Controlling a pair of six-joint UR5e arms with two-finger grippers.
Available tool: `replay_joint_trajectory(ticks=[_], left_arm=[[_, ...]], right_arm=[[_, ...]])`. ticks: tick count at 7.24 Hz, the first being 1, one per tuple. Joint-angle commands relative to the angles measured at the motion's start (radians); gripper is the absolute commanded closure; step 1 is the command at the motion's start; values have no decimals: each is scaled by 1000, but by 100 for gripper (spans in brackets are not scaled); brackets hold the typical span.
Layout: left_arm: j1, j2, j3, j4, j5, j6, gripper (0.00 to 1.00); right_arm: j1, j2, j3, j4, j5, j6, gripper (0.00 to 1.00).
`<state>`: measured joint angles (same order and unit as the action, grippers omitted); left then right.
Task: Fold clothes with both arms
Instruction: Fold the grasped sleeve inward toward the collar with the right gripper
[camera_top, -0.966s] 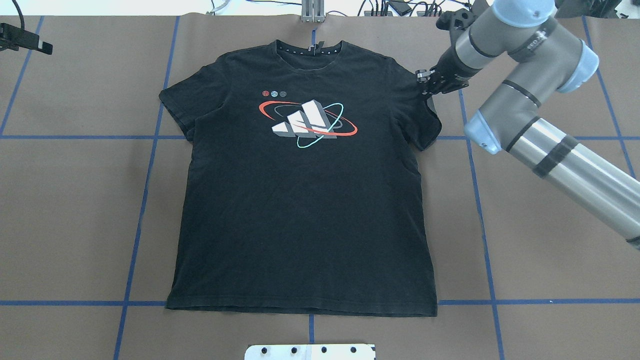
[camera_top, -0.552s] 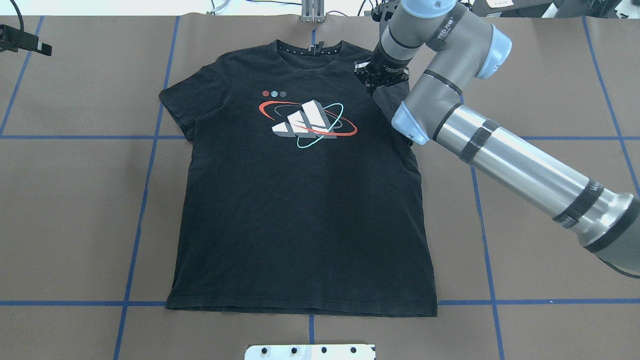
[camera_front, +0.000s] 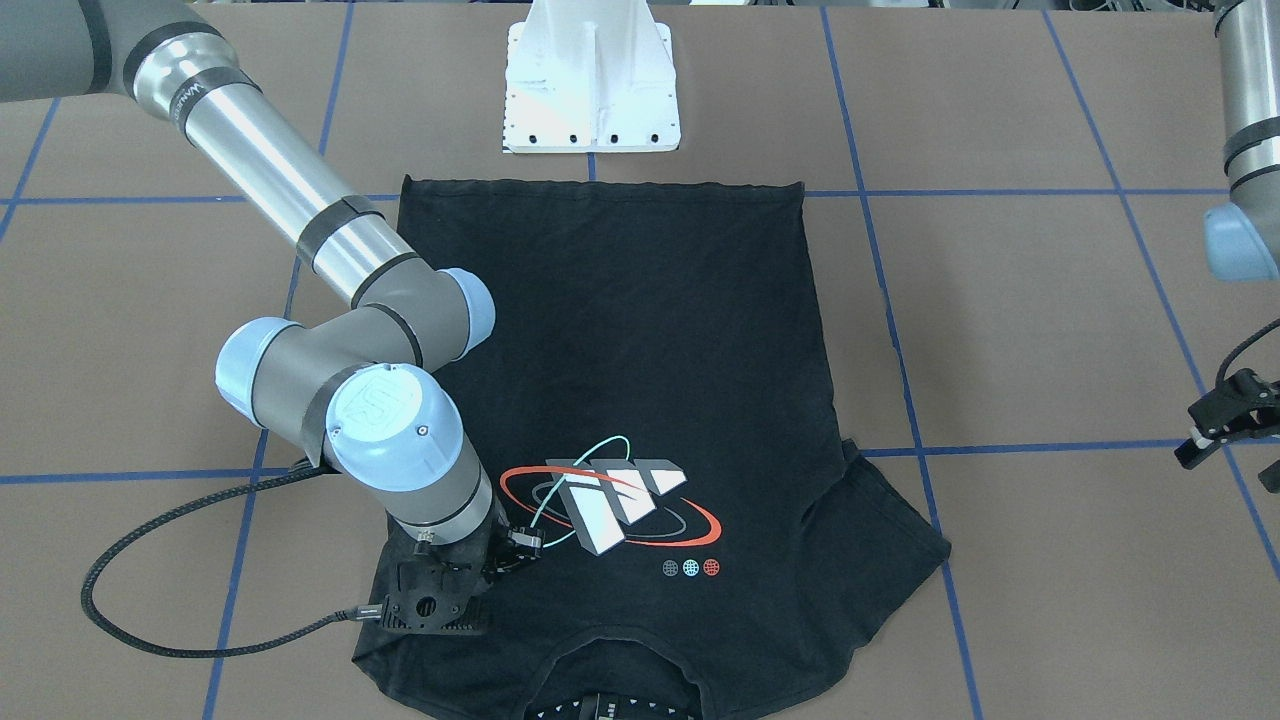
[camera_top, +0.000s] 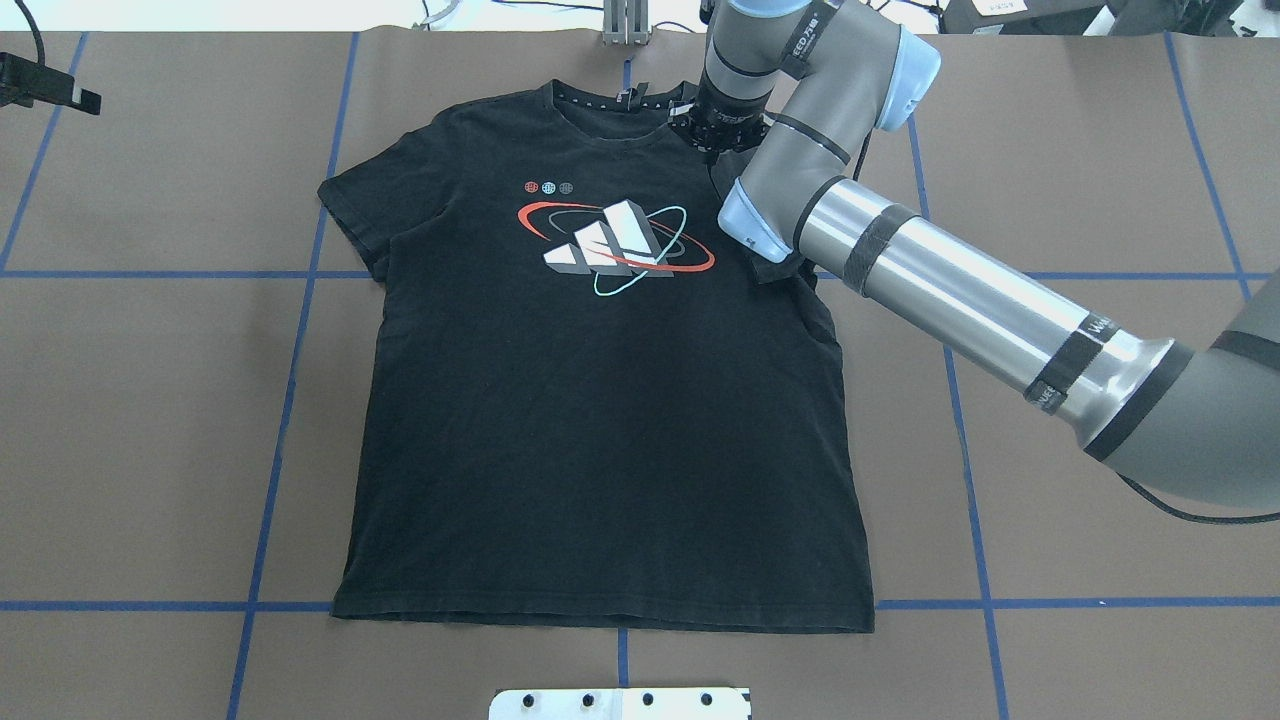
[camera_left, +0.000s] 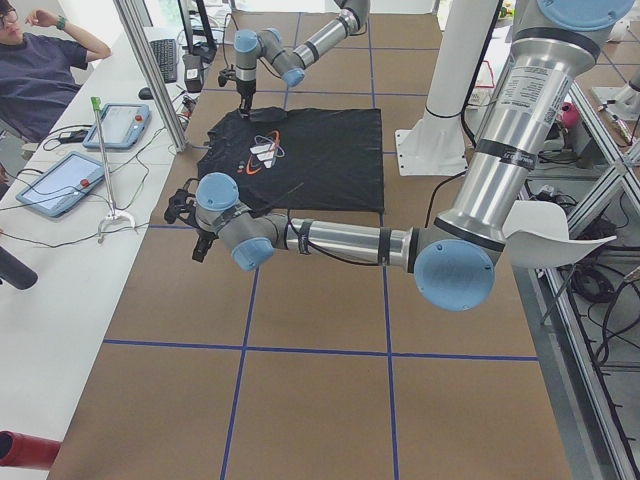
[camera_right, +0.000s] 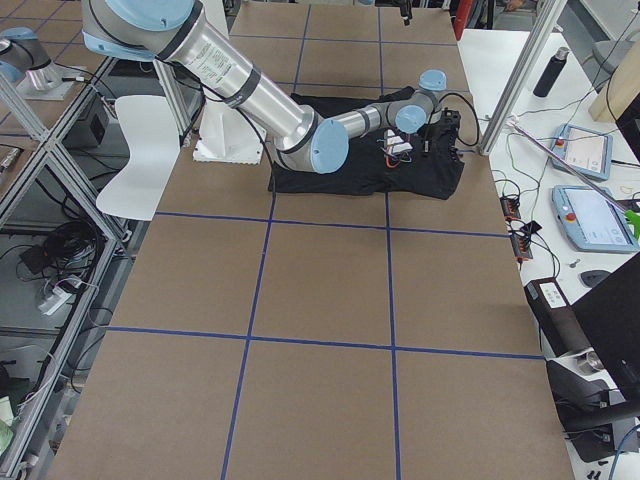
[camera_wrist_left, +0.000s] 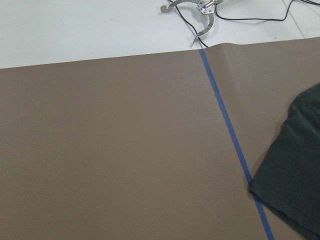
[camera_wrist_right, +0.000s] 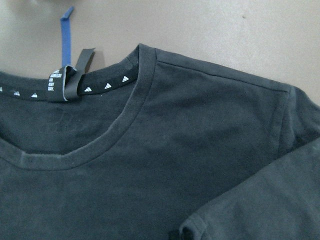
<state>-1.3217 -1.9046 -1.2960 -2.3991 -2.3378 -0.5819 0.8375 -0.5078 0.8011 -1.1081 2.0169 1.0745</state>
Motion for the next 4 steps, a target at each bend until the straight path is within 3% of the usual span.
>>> replay_joint_trajectory(ticks=[1, 4], left_arm=[[1, 1, 0, 0, 0, 1, 0], [-1, 2, 0, 0, 0, 1, 0]], right_arm=[[0, 40, -106, 80, -18, 1, 100], [-17, 78, -145, 91, -20, 1, 100]])
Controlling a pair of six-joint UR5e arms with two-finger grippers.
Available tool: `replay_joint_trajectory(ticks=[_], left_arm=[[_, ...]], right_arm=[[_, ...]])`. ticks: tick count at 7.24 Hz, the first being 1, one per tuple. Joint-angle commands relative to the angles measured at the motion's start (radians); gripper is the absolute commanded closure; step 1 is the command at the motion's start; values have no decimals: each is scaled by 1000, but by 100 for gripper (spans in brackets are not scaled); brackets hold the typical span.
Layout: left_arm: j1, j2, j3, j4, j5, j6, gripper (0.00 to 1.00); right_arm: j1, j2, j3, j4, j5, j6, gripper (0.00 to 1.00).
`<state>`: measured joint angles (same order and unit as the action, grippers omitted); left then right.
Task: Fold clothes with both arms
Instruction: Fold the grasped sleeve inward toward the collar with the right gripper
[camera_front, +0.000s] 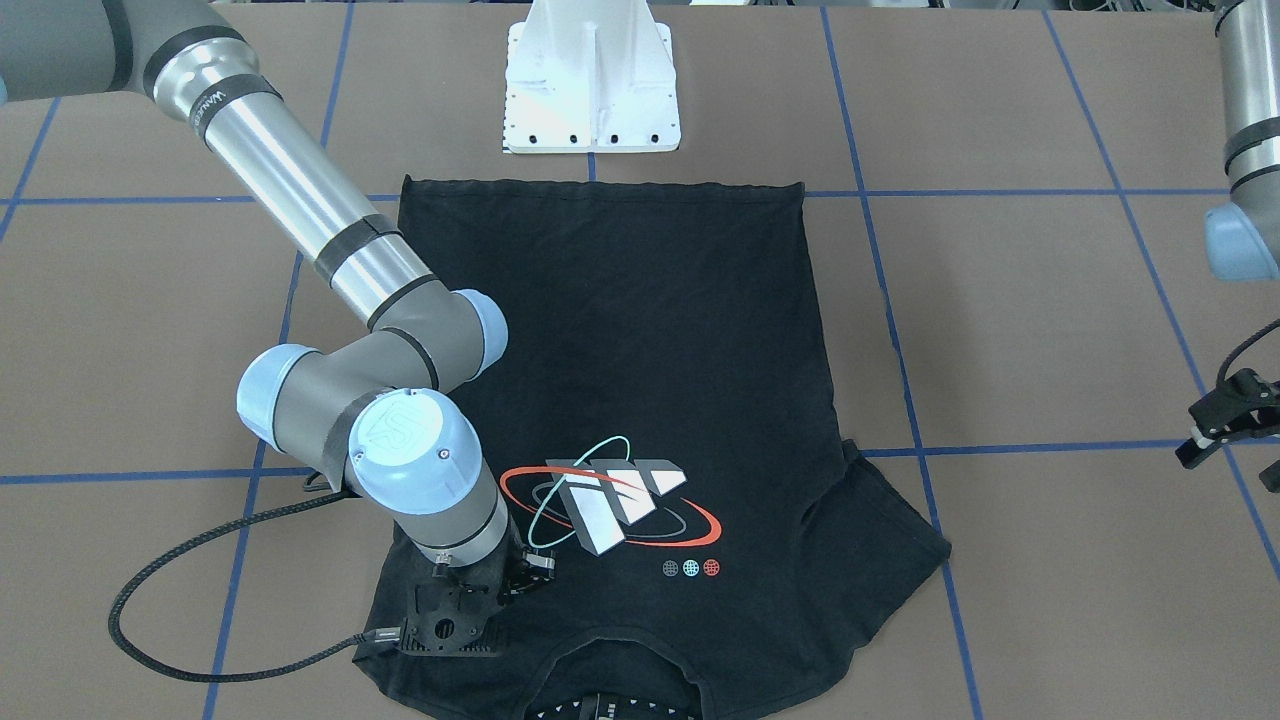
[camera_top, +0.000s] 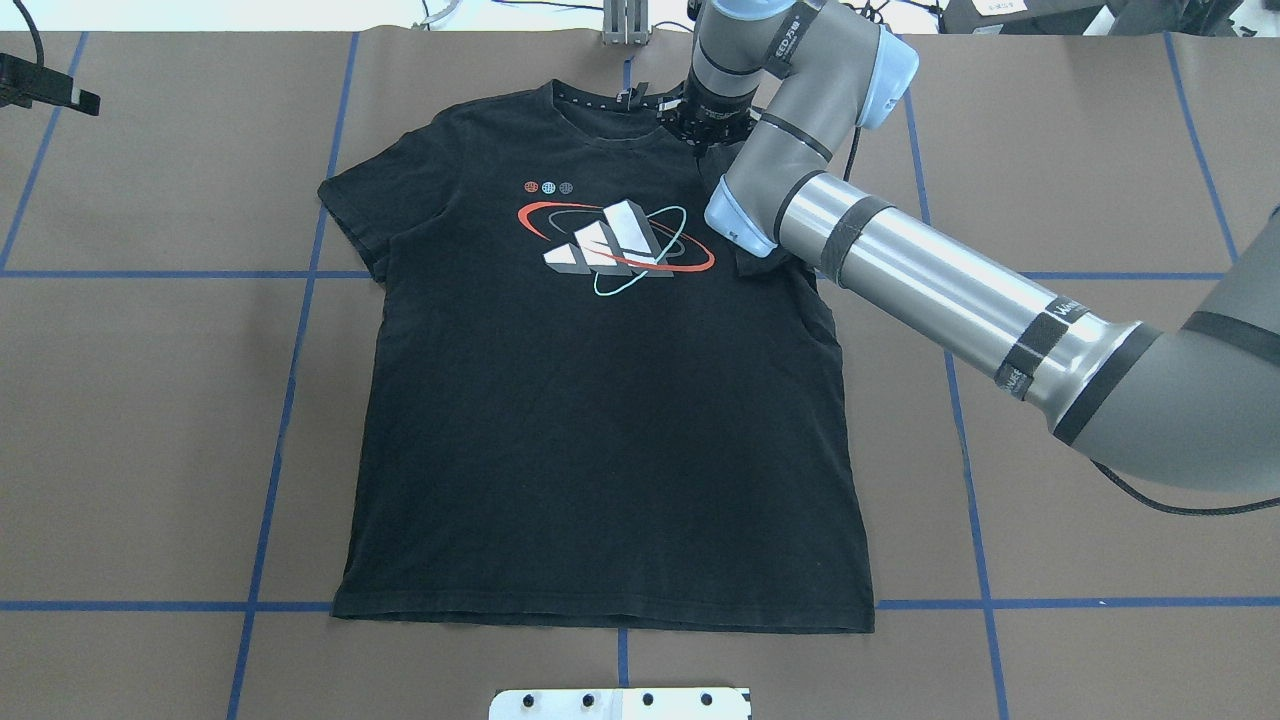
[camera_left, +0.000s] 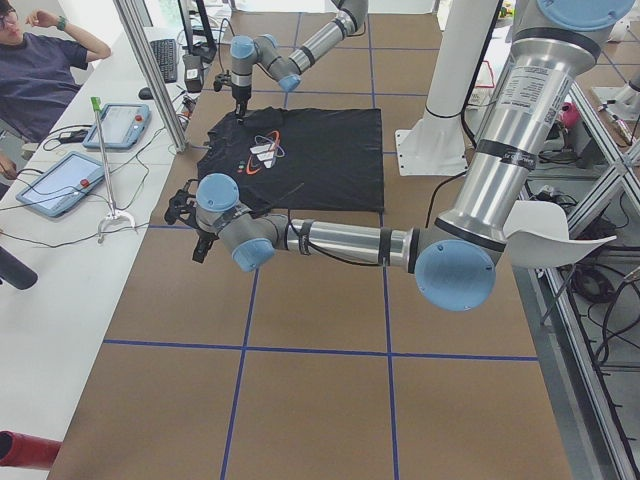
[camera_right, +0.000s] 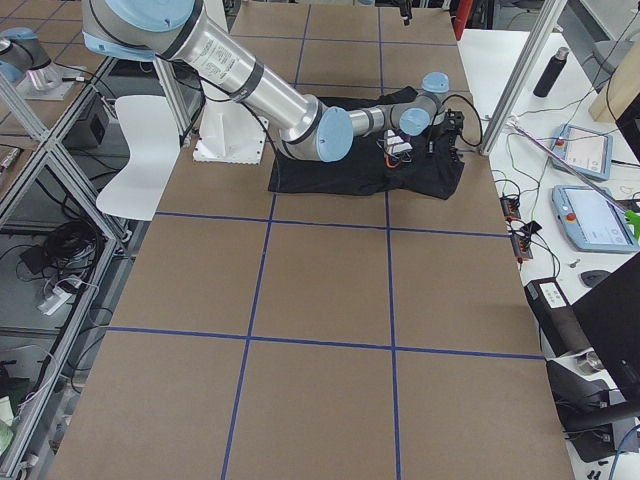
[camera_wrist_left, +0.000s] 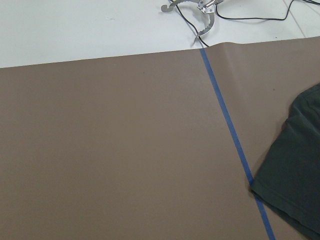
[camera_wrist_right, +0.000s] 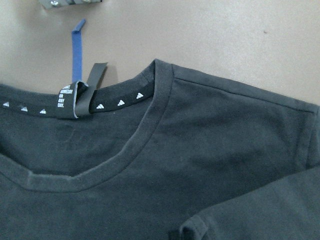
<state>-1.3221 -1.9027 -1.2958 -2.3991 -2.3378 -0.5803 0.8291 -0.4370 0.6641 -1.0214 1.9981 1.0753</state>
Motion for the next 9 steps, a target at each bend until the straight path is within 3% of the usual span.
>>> replay_joint_trajectory(ticks=[1, 3, 4, 6, 7, 8, 9], left_arm=[[0, -1, 1, 0, 0, -1, 0], [0, -1, 1, 0, 0, -1, 0], [1, -1, 1, 0, 0, -1, 0], [3, -13, 7, 1, 2, -9, 0], [21, -39, 12, -3, 6, -80, 0], [58, -61, 10, -11, 53, -152, 0], [126, -73, 16, -68, 119, -247, 0]], right_arm=[[-21, 8, -8, 10, -7, -2, 100], [-34, 11, -8, 12, -42, 2, 100], [-31, 9, -8, 32, -41, 2, 1], [-3, 26, 2, 32, -3, 3, 0], [31, 23, 38, 26, 102, 5, 0], [56, -27, 134, 5, 149, 26, 0], [58, -152, 295, -6, 142, 58, 0]])
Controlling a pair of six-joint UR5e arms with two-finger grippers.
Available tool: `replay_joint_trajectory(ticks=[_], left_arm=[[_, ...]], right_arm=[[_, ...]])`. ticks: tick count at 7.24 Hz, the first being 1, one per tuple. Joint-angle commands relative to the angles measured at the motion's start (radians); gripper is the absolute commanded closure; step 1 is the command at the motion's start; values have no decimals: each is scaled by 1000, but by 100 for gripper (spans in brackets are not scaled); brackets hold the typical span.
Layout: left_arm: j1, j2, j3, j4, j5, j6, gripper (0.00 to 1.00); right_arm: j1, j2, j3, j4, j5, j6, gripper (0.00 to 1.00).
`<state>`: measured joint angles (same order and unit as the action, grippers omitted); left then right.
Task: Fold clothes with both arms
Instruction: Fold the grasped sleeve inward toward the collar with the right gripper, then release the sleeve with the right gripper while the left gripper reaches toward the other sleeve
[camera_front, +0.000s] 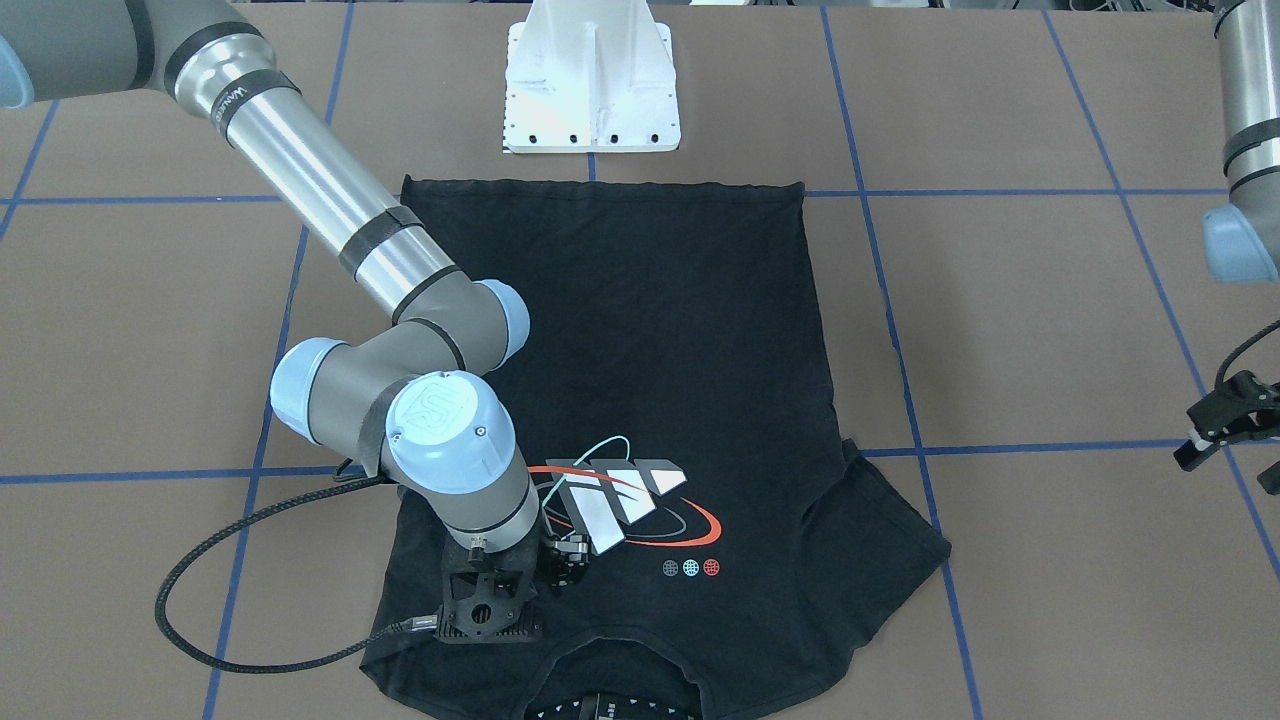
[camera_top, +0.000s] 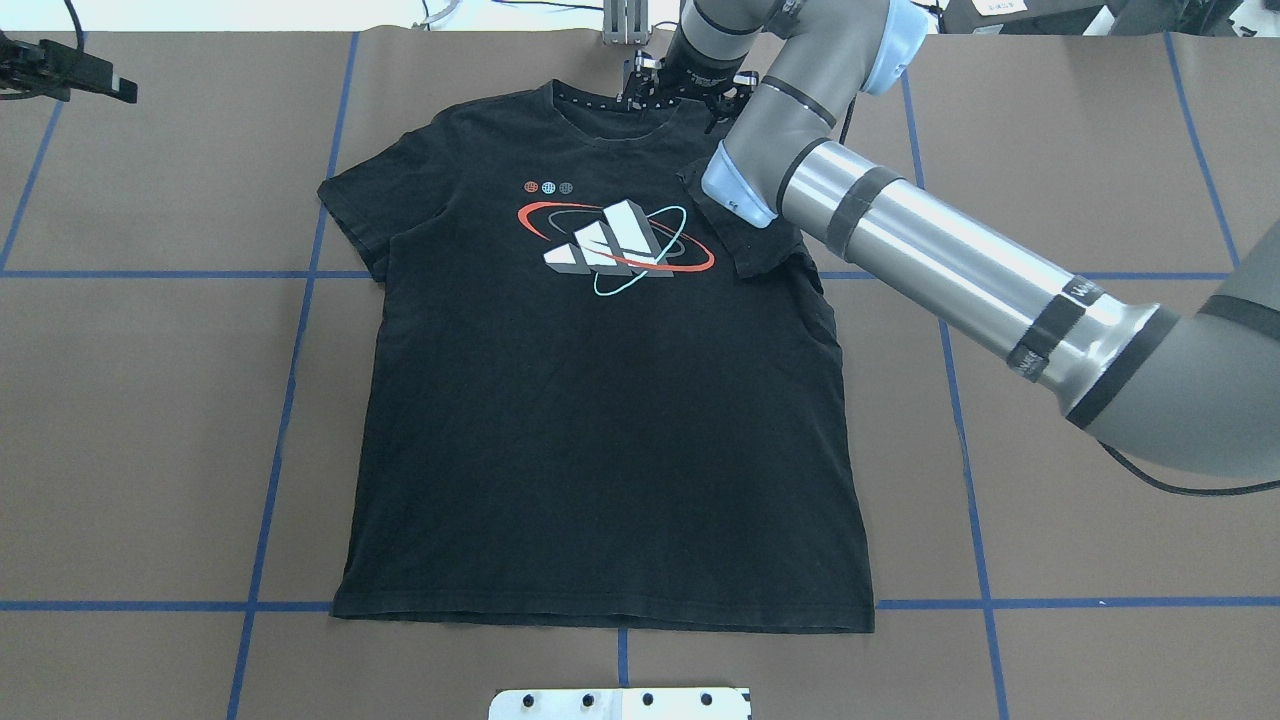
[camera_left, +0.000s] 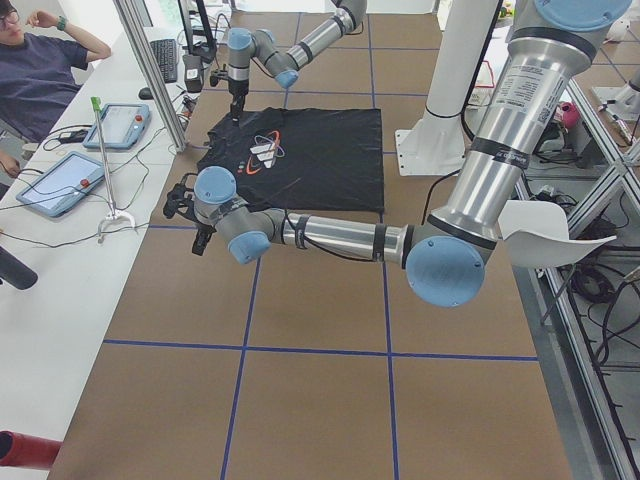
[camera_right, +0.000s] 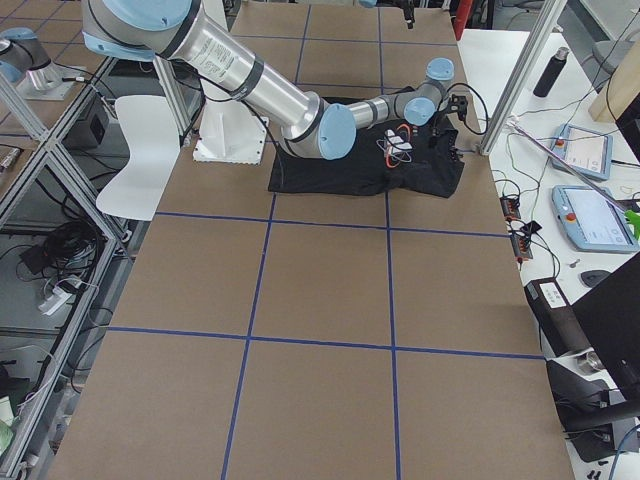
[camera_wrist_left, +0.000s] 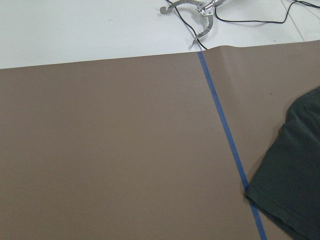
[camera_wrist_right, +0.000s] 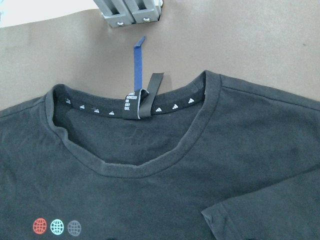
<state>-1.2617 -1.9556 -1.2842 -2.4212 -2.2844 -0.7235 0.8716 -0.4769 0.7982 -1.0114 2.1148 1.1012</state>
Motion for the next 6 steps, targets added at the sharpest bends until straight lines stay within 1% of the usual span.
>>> replay_joint_trajectory(ticks=[1, 2, 3, 4, 5, 6], left_arm=[[127, -37, 32, -109, 128, -199, 1], [192, -60, 83, -189, 179, -271, 1], [252, -97, 151, -258, 266, -334, 1], [281, -152, 243, -285, 332, -340, 1], [286, -179, 305, -306, 338, -340, 1], [294, -181, 321, -315, 338, -340, 4]], right_arm=[[32, -220, 284, -18, 24, 32, 0], [43, -276, 341, -18, 20, 32, 0], [41, -308, 367, -18, 2, 32, 0], [40, -322, 381, -18, -9, 32, 0], [38, -325, 391, -18, -13, 32, 0], [37, -325, 395, -18, -18, 32, 0]])
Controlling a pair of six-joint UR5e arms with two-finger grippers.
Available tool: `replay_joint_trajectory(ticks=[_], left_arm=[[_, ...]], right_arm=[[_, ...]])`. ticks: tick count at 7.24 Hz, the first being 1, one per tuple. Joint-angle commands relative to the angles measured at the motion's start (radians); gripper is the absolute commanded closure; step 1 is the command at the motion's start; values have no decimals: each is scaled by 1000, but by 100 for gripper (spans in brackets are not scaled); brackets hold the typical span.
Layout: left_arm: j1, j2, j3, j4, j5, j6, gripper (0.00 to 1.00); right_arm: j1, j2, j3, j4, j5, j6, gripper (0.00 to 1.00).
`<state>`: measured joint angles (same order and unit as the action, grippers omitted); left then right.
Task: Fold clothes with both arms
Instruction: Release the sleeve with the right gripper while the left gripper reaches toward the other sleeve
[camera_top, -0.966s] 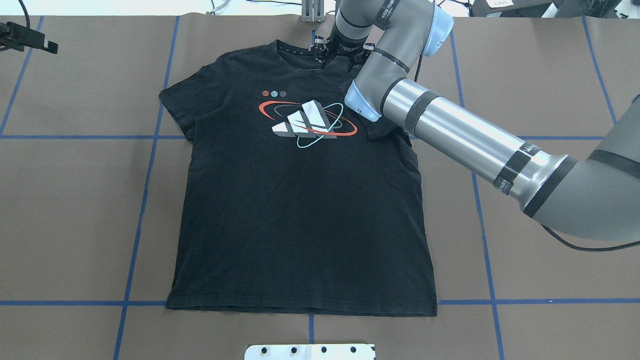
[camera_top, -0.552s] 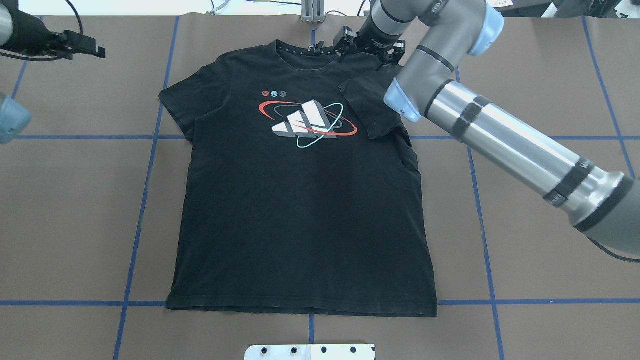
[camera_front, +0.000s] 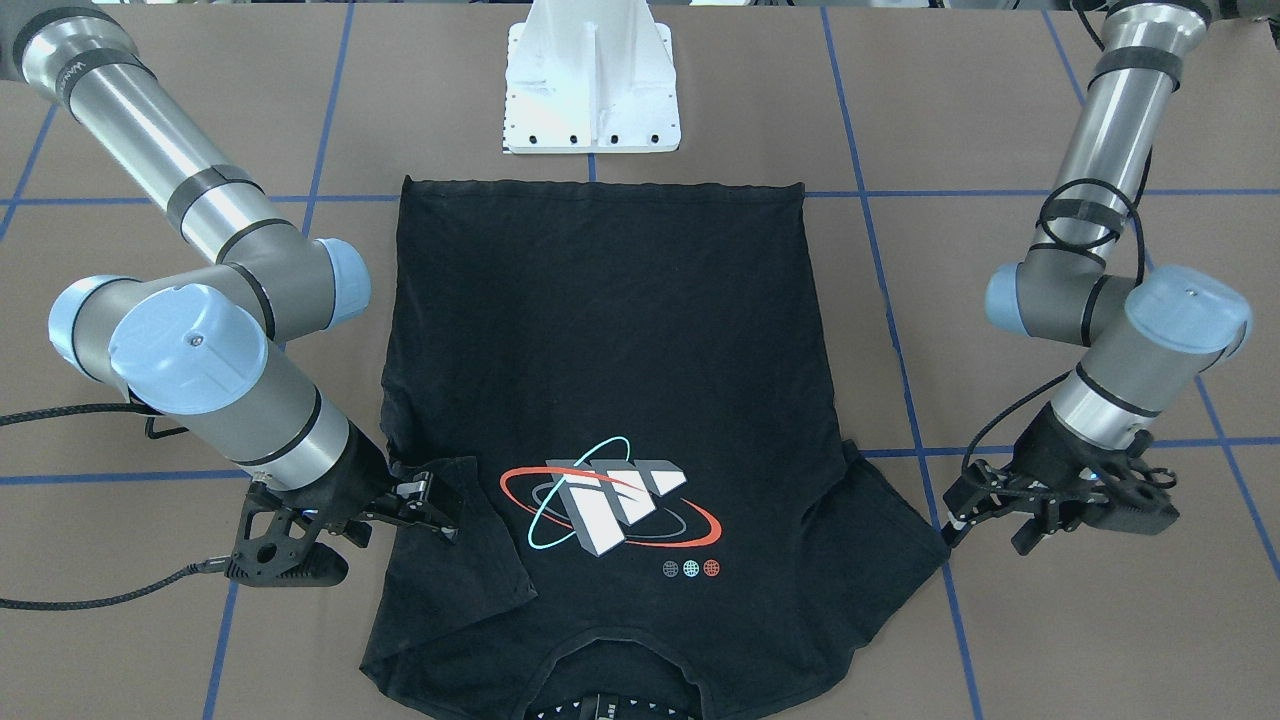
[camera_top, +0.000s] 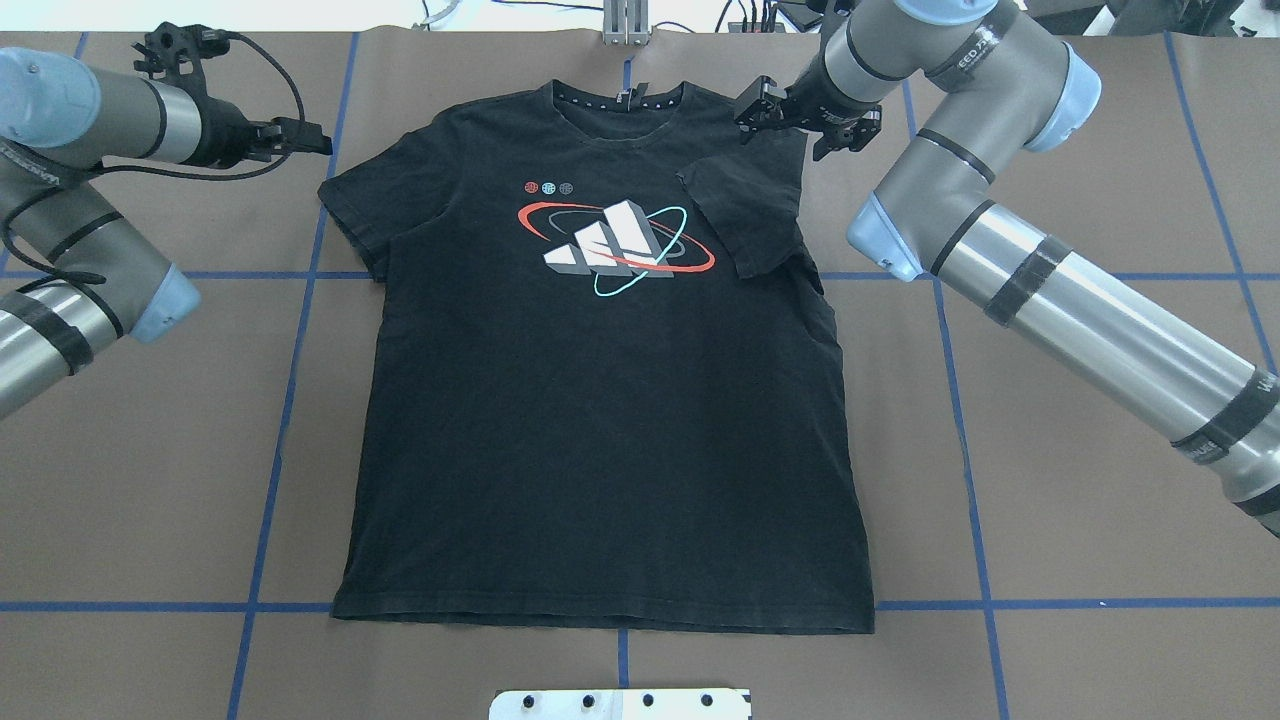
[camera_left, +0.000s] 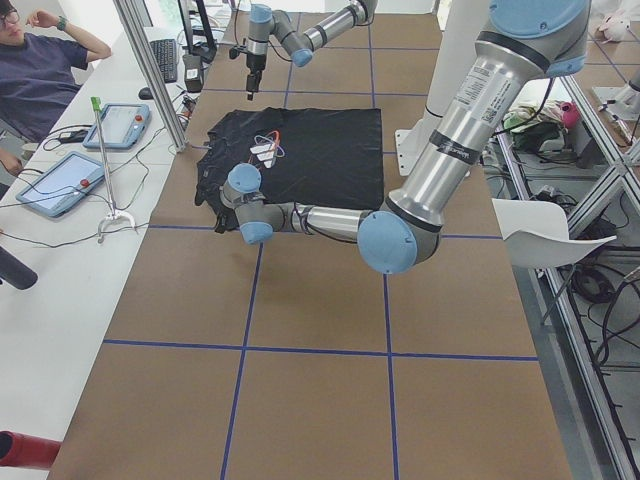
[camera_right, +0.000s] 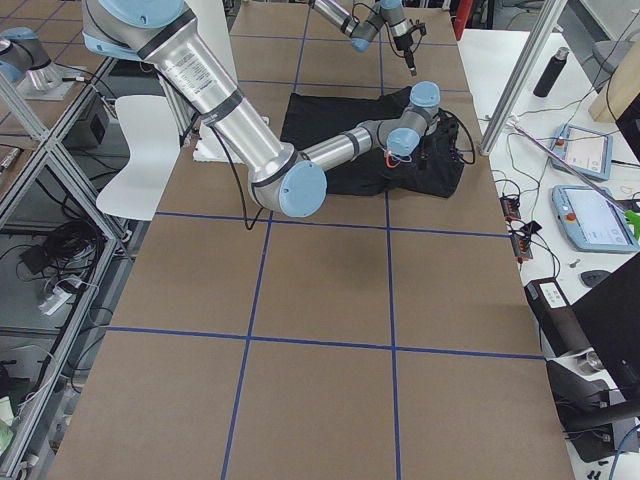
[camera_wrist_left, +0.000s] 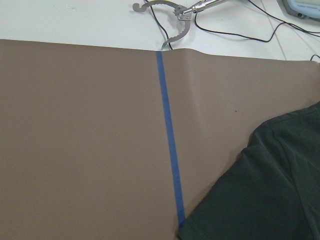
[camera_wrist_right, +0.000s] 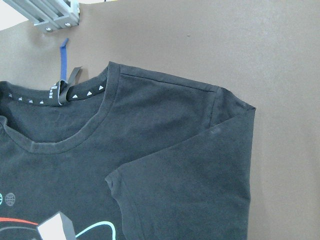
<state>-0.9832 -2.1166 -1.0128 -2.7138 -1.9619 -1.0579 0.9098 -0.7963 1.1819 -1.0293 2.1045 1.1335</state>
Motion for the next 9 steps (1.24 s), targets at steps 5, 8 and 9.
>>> replay_joint_trajectory(ticks=[5, 8, 9], left_arm=[[78, -49, 89, -21, 86, -30, 20], [77, -46, 89, -21, 86, -30, 33], [77, -46, 88, -20, 86, -30, 45]], right_arm=[[-2, -6, 18, -2, -4, 0, 0], [-8, -6, 18, -2, -6, 0, 0], [-8, -6, 18, -2, -6, 0, 0]])
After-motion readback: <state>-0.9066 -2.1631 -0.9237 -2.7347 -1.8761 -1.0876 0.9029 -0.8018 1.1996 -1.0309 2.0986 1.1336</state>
